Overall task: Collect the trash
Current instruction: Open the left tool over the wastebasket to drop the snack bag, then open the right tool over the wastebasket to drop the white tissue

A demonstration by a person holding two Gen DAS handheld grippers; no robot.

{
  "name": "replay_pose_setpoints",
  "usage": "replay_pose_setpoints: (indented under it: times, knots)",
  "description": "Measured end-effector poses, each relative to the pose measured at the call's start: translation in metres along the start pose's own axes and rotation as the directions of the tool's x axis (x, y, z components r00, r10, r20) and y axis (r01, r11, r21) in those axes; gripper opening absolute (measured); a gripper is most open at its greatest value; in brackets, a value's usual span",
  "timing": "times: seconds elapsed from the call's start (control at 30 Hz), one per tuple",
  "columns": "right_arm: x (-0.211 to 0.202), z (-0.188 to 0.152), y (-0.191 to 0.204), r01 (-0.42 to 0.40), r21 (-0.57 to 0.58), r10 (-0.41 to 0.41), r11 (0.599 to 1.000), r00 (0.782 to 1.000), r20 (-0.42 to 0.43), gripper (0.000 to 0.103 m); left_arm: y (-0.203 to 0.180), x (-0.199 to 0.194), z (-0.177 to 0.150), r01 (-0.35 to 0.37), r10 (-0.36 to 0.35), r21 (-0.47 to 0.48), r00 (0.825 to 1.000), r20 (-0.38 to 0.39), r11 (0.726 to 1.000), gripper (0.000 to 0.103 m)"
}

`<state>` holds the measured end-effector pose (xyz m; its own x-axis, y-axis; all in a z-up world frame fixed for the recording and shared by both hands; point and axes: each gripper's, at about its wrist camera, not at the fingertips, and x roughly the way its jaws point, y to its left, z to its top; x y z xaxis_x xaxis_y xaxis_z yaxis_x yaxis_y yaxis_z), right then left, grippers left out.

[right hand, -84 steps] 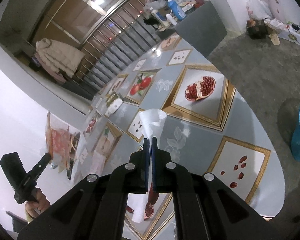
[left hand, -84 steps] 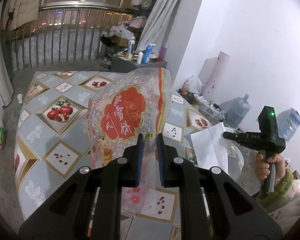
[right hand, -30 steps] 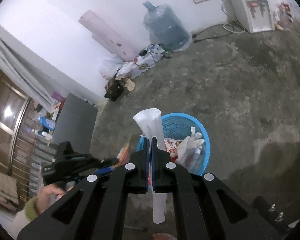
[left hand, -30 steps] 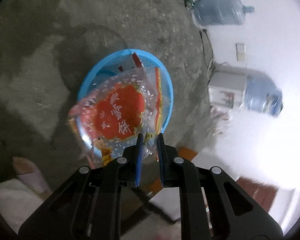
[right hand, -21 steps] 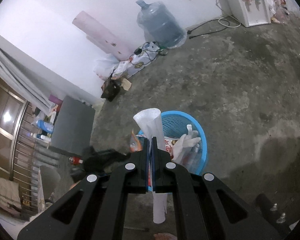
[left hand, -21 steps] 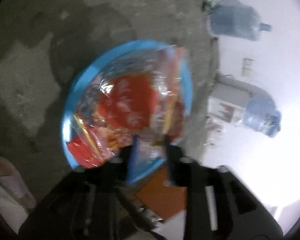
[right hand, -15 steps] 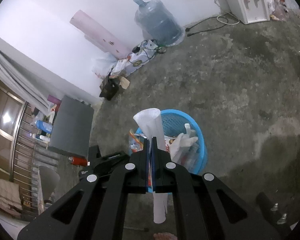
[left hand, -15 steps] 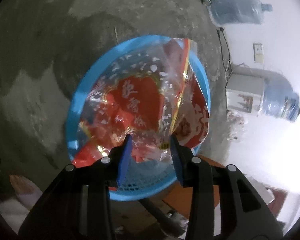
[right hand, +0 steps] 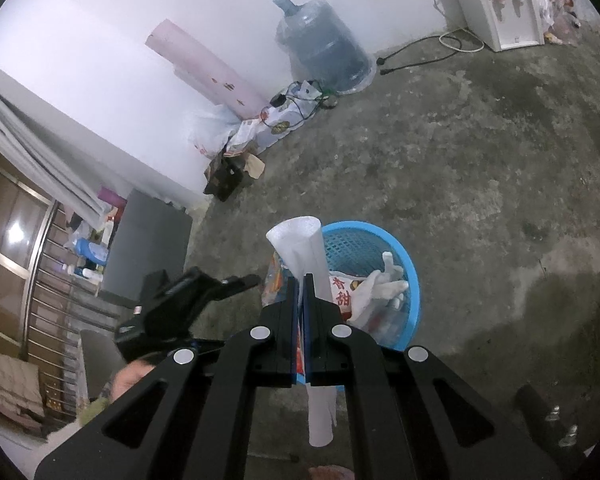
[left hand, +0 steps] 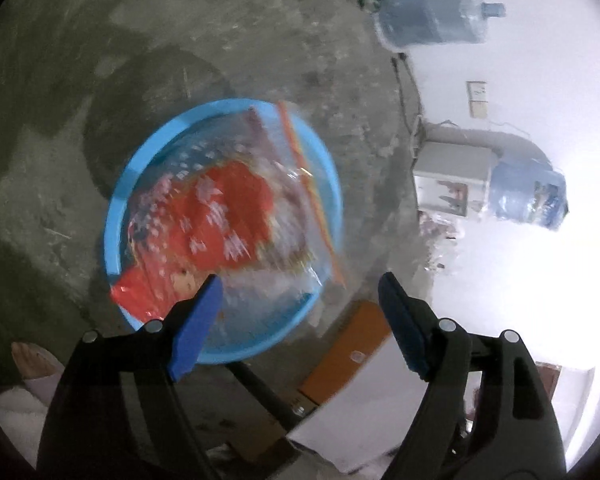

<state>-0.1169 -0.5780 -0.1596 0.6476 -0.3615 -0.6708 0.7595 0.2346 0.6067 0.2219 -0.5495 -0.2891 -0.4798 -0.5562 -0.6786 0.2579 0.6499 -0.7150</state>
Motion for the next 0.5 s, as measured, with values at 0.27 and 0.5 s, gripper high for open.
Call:
replay_pose_setpoints:
  times: [0.27, 0.5]
  knots:
    - [-0.009, 0.0, 0.011, -0.007, -0.019, 0.008, 1.0, 1.0, 0.021, 0.003, -0.027, -0.049, -0.029, 0.066, -0.066, 0.048, 0.998, 0.016, 0.997, 0.076]
    - [-0.004, -0.002, 0.039, -0.053, -0.075, 0.052, 0.996, 0.999, -0.011, 0.003, -0.072, -0.146, -0.063, 0.02, -0.053, 0.224, 0.988, 0.144, 0.974, 0.076]
